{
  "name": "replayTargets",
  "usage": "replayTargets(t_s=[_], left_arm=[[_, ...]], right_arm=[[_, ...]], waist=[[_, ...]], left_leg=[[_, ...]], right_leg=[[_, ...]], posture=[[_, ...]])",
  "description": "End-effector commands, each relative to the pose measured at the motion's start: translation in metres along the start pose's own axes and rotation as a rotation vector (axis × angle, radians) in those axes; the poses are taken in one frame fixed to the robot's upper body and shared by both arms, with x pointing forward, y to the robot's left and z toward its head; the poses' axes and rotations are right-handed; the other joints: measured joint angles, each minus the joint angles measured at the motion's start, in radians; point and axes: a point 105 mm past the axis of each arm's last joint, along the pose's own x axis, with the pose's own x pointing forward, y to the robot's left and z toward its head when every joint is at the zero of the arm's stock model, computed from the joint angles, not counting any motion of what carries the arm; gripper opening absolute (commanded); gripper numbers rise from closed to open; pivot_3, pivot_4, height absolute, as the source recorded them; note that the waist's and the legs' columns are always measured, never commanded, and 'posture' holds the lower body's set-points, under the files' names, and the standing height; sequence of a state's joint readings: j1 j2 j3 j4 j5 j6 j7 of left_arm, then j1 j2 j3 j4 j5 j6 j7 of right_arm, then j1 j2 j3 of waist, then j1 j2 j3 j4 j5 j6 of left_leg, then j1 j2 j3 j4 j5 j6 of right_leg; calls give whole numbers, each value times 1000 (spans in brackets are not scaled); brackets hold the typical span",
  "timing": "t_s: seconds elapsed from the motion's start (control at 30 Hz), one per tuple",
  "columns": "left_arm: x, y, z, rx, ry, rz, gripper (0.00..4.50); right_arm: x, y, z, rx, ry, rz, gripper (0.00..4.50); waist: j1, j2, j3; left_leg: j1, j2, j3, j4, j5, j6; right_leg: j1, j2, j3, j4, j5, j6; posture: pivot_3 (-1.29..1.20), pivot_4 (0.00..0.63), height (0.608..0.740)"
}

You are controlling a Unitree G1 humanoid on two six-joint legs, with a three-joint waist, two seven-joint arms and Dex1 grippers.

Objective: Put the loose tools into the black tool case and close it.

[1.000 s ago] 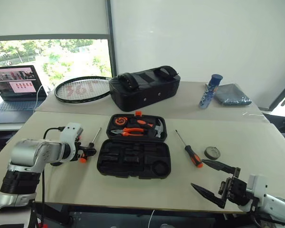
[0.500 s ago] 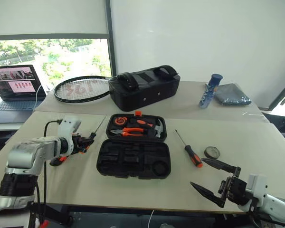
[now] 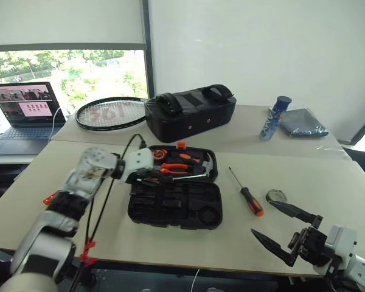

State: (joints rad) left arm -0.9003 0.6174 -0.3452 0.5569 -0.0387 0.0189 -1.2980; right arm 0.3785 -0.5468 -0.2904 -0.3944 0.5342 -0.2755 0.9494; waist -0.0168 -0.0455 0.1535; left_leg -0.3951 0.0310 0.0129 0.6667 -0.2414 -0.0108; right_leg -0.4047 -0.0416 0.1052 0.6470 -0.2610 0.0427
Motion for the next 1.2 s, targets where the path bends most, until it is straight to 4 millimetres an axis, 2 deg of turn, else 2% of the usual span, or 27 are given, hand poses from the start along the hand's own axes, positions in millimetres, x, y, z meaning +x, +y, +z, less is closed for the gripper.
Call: replayTargets(t_s=[0.03,0.17,0.53,0.73,0.83,0.9,0.97,1.0,1.1,1.2], left_arm=[[-2,7,6,60,27,-15,817],[-2,5,-5,85,94,-52,817],[-6,4,-21,73,171,-76,817],[-5,9,-23,65,206,-56,817],[-6,4,-25,103,237,-106,817],[-4,6,-18,97,196,-93,817],[-3,12,-7,126,144,-56,1822],[-4,13,-2,140,116,-51,2029],[-7,17,21,174,-21,-16,3034],[-17,15,36,177,-120,-27,3034]], right_arm=[[1,1,13,-29,-39,-14,4500],[-1,7,10,-23,-28,-12,4500],[2,6,10,-27,-29,-34,4500],[5,7,10,-23,-35,-24,4500],[7,7,10,-23,-38,-23,4500],[8,7,10,-22,-39,-22,4500],[9,8,9,-21,-39,-21,4500],[10,8,9,-20,-39,-21,4500],[10,8,8,-16,-36,-19,4500],[9,8,6,-14,-32,-19,4500]], waist=[[-10,0,0],[-16,0,0],[-11,0,0],[-8,0,0],[-6,0,0],[-5,1,0],[-4,1,0],[-1,1,0],[7,1,0],[6,1,0]], left_leg=[[0,0,0,0,0,0],[-1,0,-2,0,-1,1],[-5,1,-7,6,-1,1],[-5,0,-8,8,-1,1],[-6,0,-8,9,-1,1],[-5,0,-8,9,-1,1],[-6,1,-9,9,-1,1],[-6,0,-9,9,-1,1],[-6,0,-9,11,-1,1],[-8,1,-10,12,-1,1]], right_leg=[[0,0,0,0,0,0],[0,0,-1,0,0,0],[0,0,-6,1,0,1],[1,0,-8,1,0,1],[1,0,-8,2,0,1],[1,0,-8,2,0,1],[1,0,-8,2,0,1],[1,0,-9,2,0,1],[1,0,-9,2,0,1],[1,0,-10,3,0,1]], posture=[[0,150,740],[0,150,740],[0,150,740],[0,150,740],[0,150,740],[0,150,740],[0,150,740],[0,150,740],[0,150,740],[0,150,740]])
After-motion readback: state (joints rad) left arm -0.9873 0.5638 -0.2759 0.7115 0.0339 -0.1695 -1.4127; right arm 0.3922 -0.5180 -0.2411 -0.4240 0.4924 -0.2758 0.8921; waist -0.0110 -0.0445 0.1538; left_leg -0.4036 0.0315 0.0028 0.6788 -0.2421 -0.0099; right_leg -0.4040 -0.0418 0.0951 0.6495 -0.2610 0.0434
